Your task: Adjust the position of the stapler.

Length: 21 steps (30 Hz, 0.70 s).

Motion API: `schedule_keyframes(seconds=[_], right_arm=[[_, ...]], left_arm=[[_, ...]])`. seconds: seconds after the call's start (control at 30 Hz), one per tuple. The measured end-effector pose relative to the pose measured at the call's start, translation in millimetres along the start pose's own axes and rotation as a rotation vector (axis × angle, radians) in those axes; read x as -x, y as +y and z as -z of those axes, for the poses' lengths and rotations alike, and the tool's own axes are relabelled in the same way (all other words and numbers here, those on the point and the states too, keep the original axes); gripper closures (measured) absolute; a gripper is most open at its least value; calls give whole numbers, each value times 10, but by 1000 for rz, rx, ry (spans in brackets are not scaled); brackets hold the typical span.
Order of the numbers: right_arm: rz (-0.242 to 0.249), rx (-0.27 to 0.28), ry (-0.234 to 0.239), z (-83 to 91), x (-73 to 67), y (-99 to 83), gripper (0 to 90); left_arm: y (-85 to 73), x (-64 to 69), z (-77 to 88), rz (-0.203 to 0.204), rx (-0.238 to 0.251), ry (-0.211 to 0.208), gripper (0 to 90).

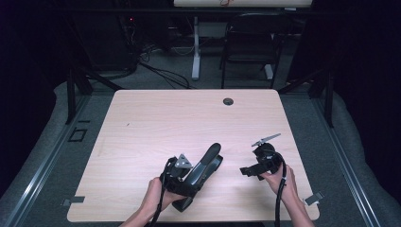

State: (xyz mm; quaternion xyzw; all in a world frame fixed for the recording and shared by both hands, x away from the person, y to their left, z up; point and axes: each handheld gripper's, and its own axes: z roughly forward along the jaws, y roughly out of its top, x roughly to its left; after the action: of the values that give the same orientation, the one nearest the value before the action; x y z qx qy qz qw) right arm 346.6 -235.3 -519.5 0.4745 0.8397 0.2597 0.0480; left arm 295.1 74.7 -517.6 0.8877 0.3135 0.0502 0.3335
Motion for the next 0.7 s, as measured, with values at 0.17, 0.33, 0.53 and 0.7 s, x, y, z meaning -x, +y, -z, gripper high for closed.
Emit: schedule_keyframes(seconds=[0.17, 0.33, 0.53, 0.7], right_arm=[[1, -2, -4, 1, 6, -3, 125], [-2, -9, 3, -1, 5, -5, 127], [4, -19, 5, 0, 1, -1, 129], [8, -27, 5, 3, 0, 0, 130]], left_arm=[[-7, 49, -95, -3, -24, 53, 356], [-17, 8, -128, -10, -32, 49, 447], [-8, -9, -131, -51, -38, 21, 465], [1, -23, -143, -96, -39, -18, 480]])
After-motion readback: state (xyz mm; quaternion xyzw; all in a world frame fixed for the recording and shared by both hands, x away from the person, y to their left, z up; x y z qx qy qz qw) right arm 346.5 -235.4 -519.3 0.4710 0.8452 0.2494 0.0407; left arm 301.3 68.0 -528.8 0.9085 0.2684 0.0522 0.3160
